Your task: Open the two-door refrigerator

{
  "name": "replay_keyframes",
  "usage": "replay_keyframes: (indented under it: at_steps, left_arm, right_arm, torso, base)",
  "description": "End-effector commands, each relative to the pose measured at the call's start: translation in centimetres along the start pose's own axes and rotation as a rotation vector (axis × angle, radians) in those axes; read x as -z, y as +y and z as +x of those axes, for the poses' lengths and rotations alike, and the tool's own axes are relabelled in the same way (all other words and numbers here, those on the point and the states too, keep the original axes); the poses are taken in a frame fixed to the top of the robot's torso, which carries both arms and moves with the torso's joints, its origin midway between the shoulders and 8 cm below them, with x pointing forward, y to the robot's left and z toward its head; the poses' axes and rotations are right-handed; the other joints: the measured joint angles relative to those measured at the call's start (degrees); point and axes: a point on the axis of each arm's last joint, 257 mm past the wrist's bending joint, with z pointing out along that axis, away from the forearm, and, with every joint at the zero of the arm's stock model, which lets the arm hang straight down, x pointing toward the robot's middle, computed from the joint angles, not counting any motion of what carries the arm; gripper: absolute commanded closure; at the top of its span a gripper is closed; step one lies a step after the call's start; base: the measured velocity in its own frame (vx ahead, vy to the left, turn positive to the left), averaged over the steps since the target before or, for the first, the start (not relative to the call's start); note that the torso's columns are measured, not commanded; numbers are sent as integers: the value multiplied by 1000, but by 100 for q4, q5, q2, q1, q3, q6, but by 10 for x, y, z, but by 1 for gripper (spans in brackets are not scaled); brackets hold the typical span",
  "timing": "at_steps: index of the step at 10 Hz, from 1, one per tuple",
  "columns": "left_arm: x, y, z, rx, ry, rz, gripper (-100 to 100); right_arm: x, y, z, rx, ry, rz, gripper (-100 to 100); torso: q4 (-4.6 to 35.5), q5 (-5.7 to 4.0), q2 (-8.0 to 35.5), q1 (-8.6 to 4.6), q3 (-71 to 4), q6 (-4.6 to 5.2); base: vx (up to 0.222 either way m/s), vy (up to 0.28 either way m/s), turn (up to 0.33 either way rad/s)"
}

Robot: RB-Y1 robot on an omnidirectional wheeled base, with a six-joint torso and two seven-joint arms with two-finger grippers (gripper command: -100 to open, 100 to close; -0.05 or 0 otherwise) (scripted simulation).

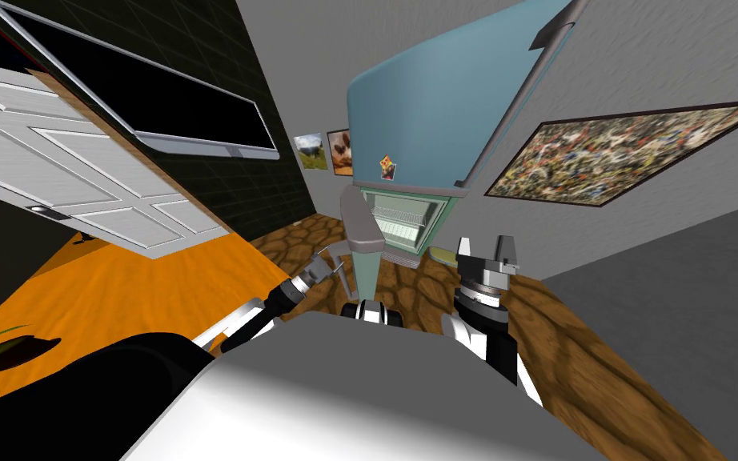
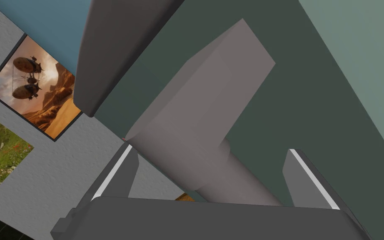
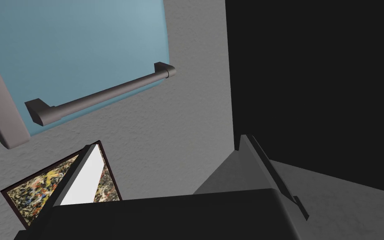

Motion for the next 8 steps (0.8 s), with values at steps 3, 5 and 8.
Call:
replay_keyframes:
  at_steps: [3, 5, 8]
  left_arm:
    - [1, 8, 9, 8, 28, -18, 100]
    - [-8, -10, -15, 14, -13, 50, 100]
    - [-24, -22, -37, -35, -25, 84, 100]
  right_arm:
    - [0, 0, 0, 0, 0, 0, 0]
    - [0, 0, 0, 0, 0, 0, 0]
    - [0, 0, 0, 0, 0, 0, 0]
  torso:
    - [1, 1, 0, 4, 3, 1]
    - [-1, 3, 3, 12, -2, 0]
    - [-46, 43, 39, 72, -161, -14]
  base:
    - [3, -11, -5]
    - [-50, 101, -143]
    - [-97, 226, -49]
